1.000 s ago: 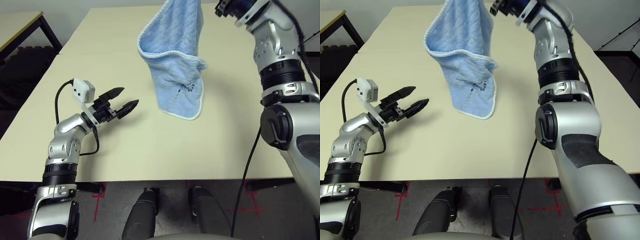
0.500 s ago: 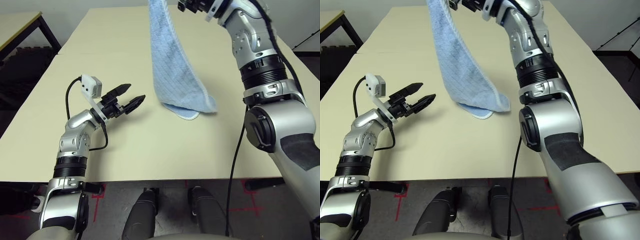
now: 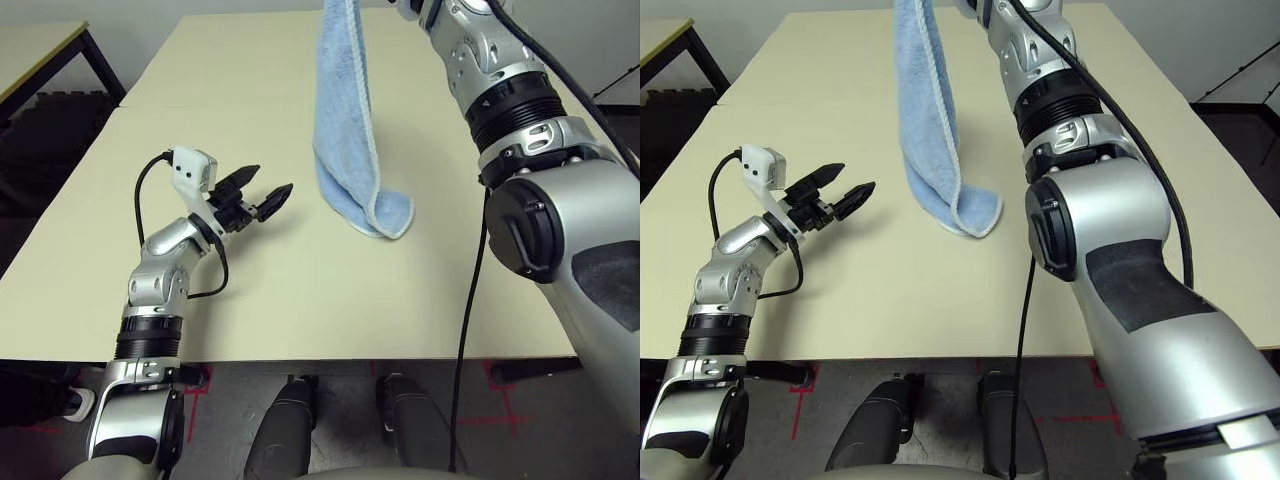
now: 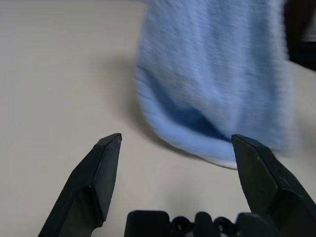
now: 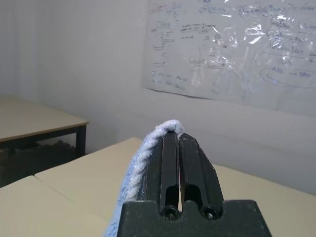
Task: Fold the towel and set it aside.
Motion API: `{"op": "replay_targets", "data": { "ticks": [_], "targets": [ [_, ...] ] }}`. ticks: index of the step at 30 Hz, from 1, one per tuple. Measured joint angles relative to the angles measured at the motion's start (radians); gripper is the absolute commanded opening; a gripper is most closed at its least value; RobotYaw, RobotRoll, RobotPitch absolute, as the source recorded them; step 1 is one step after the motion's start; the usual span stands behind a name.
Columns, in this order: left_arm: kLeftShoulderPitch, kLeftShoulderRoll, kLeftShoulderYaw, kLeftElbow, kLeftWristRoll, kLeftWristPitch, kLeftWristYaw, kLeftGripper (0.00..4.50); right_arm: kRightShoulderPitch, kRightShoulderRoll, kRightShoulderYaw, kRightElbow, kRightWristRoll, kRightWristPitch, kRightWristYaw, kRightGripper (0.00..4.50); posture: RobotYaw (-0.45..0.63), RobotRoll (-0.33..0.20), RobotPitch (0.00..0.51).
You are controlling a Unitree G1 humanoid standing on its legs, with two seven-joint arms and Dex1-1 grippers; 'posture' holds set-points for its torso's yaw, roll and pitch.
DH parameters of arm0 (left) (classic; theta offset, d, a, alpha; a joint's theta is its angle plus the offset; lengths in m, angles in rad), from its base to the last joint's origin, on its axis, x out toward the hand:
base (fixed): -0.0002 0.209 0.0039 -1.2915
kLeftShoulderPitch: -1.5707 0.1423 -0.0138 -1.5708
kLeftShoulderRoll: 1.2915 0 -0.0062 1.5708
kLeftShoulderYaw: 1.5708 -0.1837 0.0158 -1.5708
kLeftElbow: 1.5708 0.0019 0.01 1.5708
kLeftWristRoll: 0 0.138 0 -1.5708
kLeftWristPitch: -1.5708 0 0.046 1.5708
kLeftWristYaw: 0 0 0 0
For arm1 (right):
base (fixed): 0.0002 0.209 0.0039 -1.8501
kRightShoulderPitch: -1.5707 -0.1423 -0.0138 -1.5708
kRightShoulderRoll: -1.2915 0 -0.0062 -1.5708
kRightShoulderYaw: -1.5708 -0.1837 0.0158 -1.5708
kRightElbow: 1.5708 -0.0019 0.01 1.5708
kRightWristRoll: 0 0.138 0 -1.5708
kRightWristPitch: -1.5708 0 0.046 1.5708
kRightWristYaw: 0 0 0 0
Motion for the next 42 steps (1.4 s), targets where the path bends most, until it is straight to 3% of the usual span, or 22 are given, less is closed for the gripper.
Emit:
{"op": "replay_targets", "data": {
  "ticks": [4,10,15,29,37,42],
  "targets": [
    [-0.056,-0.079,0.025,-0.114,-0.094,0.145,0.119,4.50,-0.004,0.019,0.000,0.014,-0.001,-0.004,0.006,0.01,0.07,0.000,0.144],
    [-0.210,-0.169,0.019,-0.188,-0.108,0.261,0.333,4.50,-0.003,0.034,0.003,0.018,-0.004,-0.010,0.016,0.01,0.07,0.000,0.143],
    [-0.231,-0.219,-0.047,-0.187,-0.063,0.356,0.467,4.50,-0.003,0.031,0.001,0.019,-0.004,-0.013,0.017,0.01,0.06,0.000,0.145],
    [-0.353,-0.389,-0.060,-0.113,0.050,0.544,0.787,4.50,-0.003,0.032,0.000,0.019,-0.004,-0.018,0.016,0.01,0.06,0.000,0.148],
    [-0.352,-0.379,-0.096,0.010,0.195,0.511,0.866,4.50,-0.003,0.031,-0.003,0.019,-0.003,-0.025,0.016,0.01,0.05,0.000,0.148],
    [-0.289,-0.270,-0.112,-0.017,0.214,0.510,0.784,4.50,-0.003,-0.028,-0.005,0.033,-0.008,-0.036,0.002,0.01,0.05,0.000,0.150]
  ]
}}
